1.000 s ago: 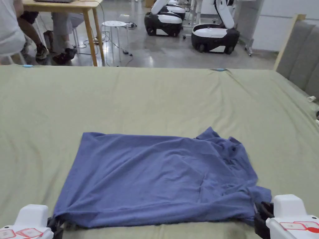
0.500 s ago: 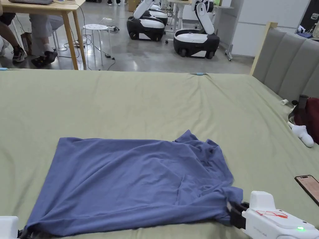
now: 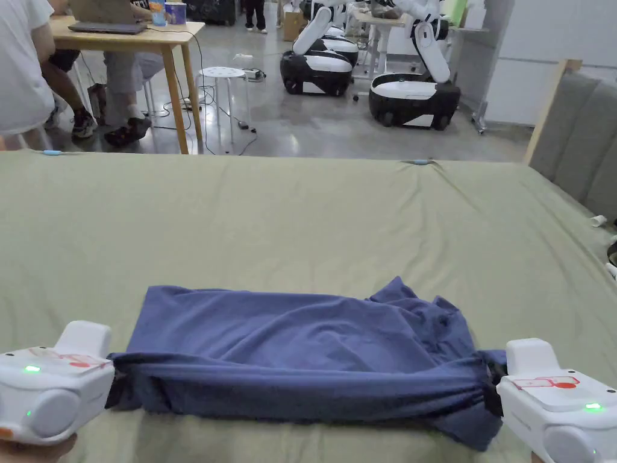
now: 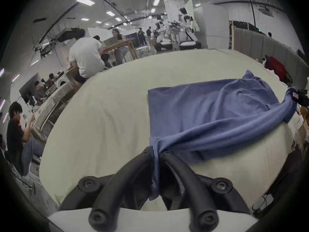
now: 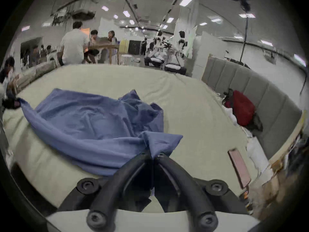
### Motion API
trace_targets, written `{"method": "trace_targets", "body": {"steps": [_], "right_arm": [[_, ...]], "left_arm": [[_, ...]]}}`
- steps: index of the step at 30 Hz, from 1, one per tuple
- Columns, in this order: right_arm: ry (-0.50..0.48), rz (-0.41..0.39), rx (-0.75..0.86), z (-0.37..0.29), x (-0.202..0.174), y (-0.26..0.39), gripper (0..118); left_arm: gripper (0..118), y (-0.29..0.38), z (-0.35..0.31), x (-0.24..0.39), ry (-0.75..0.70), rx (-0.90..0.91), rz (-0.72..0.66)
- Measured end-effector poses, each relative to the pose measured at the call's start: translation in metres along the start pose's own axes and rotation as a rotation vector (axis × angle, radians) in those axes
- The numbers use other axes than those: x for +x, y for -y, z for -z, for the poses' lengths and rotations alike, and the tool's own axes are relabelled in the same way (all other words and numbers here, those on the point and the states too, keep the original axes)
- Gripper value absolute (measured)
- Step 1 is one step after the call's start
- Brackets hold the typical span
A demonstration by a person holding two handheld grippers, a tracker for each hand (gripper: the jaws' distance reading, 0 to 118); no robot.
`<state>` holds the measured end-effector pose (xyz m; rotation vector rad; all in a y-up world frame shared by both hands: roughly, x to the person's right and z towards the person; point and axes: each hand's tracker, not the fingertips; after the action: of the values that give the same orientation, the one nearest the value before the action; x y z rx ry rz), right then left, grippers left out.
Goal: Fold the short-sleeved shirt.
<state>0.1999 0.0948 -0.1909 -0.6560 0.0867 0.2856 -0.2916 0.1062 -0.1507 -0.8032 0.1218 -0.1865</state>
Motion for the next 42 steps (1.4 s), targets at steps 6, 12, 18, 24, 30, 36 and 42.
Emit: {"method": "trace_targets", "body": {"steps": [6, 12, 18, 24, 30, 36, 42], "right_arm": [[-0.003, -0.038, -0.113, 0.07, -0.01, -0.007, 2], [-0.038, 0.029, -0.073, 0.042, -0.001, -0.001, 75], [-0.07, 0.068, 0.126, -0.02, -0.018, 0.013, 88], [-0.006, -0.077, 0.16, -0.04, -0.057, 0.019, 16], [-0.044, -0.057, 0.156, -0.054, -0.055, 0.035, 0], [-0.041, 0.013, 0.108, -0.036, -0.04, 0.056, 0], [-0.05, 0.057, 0.092, -0.025, -0.032, 0.056, 0]], "left_arm": [[3, -0.027, 0.072, 0.01, 0.001, -0.151, -0.003], [71, -0.008, 0.039, 0.008, -0.021, -0.061, -0.049], [79, 0.03, -0.03, 0.039, 0.018, 0.253, -0.104], [1, 0.057, -0.04, 0.075, -0.022, 0.292, -0.037], [0, 0.09, -0.034, 0.037, 0.014, 0.161, -0.147], [0, 0.098, -0.021, -0.005, 0.049, 0.129, -0.311], [96, 0.064, 0.029, -0.008, 0.097, 0.035, -0.355]]}}
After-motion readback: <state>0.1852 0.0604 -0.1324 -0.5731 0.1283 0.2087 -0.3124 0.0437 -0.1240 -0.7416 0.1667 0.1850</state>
